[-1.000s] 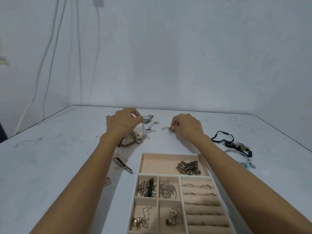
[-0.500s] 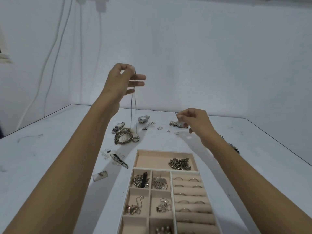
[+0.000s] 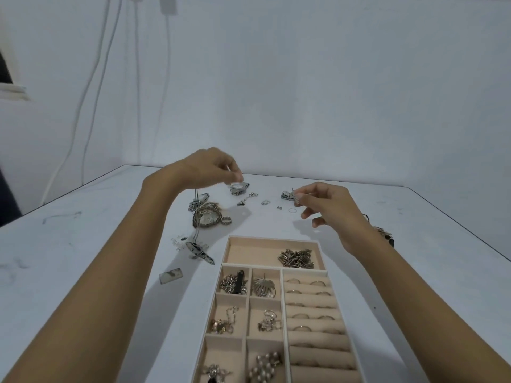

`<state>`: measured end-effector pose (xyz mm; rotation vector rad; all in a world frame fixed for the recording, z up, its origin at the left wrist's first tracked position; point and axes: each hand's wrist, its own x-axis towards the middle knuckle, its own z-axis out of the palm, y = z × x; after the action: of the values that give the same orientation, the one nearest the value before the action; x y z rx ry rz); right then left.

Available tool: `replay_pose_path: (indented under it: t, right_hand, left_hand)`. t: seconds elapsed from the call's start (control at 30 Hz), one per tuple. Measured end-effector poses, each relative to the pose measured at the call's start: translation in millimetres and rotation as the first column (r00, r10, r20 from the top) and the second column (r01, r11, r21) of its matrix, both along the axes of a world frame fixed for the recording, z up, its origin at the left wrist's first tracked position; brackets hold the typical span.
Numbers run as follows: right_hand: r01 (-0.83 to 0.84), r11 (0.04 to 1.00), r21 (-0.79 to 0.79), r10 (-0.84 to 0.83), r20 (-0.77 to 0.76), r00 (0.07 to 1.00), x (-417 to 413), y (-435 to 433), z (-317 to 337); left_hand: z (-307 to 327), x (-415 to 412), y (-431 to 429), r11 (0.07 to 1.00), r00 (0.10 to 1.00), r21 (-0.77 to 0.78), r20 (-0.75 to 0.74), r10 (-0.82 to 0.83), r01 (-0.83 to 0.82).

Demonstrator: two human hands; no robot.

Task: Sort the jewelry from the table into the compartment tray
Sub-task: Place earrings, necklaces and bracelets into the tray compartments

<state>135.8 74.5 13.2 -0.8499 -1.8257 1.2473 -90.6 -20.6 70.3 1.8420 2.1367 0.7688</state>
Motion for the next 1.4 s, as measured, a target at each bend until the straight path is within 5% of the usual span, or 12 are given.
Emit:
replay_pose_path:
  t: [0.37,0.53,0.7,1.07,1.4]
  right_hand:
    - [-0.088,0.994,0.059,0.085,0.054,0.995,-1,-16,-5]
    - [-0.059,0.998,0.005,0.058,0.033,0.998,2,-21,-10]
    - [-0.068,0.996,-0.058,0.068,-0.003,0.998,2,-31,-13]
    - [-0.057,0.994,-0.093,0.05,-0.077,0.996,6,-50,-18]
    - [-0.036,0.994,-0.106,0.027,-0.084,0.996,12,-51,-14]
  left_hand:
    - [-63,-23,-39,0.905,0.999,-0.426,-0.037,-0.011,-0.006]
    - [-83,-45,-57,0.993,1.0,-0.116,0.007,-0.014,0.015]
    - [-103,-46,-63,0.988,0.997,0.151,0.074,0.001,-0.013]
    - [-118,-30,-57,0.993,0.951,0.112,-0.299,0.08,-0.048]
    - [-86,-8,-54,0.873,0.99,0.475,0.13,0.061,-0.116]
